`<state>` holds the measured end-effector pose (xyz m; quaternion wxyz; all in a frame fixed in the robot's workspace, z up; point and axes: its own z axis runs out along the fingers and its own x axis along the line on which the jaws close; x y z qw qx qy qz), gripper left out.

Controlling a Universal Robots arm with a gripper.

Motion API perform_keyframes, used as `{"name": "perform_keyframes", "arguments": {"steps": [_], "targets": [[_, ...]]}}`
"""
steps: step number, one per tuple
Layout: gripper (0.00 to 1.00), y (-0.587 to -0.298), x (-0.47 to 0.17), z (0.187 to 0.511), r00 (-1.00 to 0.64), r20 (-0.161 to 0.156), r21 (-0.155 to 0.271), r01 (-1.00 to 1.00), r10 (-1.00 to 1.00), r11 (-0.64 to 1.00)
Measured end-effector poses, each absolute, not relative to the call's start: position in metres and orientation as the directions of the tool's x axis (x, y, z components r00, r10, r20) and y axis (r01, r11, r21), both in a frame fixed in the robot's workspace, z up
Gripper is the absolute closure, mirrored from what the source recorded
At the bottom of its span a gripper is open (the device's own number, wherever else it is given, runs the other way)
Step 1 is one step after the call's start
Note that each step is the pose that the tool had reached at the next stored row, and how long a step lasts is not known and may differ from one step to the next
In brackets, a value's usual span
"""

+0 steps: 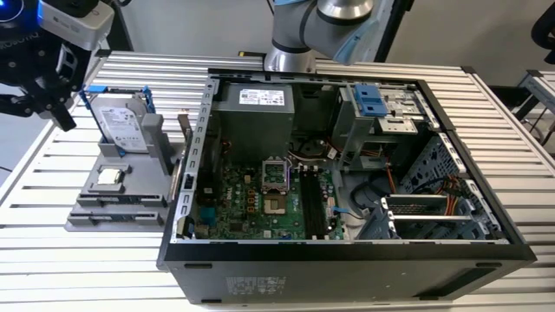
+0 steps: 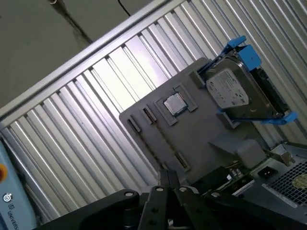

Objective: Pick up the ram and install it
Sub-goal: 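Pick up the ram and move it above insertion slot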

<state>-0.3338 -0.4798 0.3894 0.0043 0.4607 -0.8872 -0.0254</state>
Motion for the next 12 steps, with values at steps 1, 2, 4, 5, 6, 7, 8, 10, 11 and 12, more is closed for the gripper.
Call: {"name": "perform_keyframes", "arguments": {"steps": [1,2,4,5,6,7,8,10,11,12], "targets": [[1.00,-0.4798,-0.3338,0.3894,-0.565,-0.016,0.049,-0.825,-0.825,0.564],[1.00,-0.4798,-0.3338,0.3894,-0.554,-0.016,0.048,-0.832,-0.832,0.553],[1.00,-0.4798,-0.3338,0.3894,-0.534,-0.017,0.048,-0.845,-0.845,0.533],[1.00,-0.4798,-0.3339,0.3895,-0.523,-0.017,0.048,-0.852,-0.852,0.522],[1.00,-0.4798,-0.3339,0.3894,-0.512,-0.017,0.047,-0.858,-0.859,0.511],[1.00,-0.4798,-0.3339,0.3894,-0.502,-0.017,0.047,-0.865,-0.865,0.500],[1.00,-0.4798,-0.3339,0.3895,-0.491,-0.018,0.046,-0.871,-0.871,0.490],[1.00,-0.4797,-0.3338,0.3894,-0.465,-0.018,0.045,-0.885,-0.885,0.464],[1.00,-0.4797,-0.3339,0.3894,-0.449,-0.018,0.045,-0.893,-0.893,0.448],[1.00,-0.4797,-0.3339,0.3895,-0.434,-0.018,0.045,-0.900,-0.901,0.433]]}}
